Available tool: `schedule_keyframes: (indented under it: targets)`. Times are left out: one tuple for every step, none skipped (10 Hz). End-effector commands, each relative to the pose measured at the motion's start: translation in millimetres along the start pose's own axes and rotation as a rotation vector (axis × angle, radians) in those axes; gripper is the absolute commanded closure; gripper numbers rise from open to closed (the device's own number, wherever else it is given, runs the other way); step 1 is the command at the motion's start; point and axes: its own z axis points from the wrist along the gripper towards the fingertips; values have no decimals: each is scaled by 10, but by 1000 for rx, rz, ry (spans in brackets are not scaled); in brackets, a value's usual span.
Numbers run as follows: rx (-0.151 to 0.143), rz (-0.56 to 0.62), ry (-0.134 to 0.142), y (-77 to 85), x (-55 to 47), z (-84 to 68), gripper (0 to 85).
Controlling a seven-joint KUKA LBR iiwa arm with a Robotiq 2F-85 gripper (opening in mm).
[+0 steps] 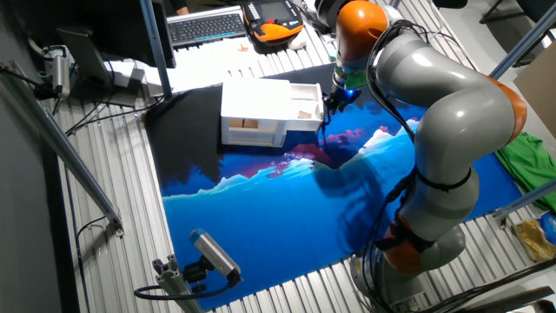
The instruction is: Grasp the handle and close the drawer
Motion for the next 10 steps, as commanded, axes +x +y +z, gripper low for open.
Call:
schedule_keyframes:
  targets:
    - [0, 0, 0, 0, 0, 0, 850]
    - [0, 0, 0, 1, 0, 0, 850]
    - [0, 0, 0, 1, 0, 0, 850]
    - [0, 0, 0, 1, 0, -1, 850]
    - [0, 0, 0, 2, 0, -1, 850]
    - [-2, 2, 0, 2, 0, -1, 850]
    - [-2, 3, 0, 2, 0, -1, 850]
    - [-3, 6, 0, 1, 0, -2, 850]
    - [-8, 14, -1, 1, 1, -1, 850]
    - [-8, 16, -3, 0, 2, -1, 850]
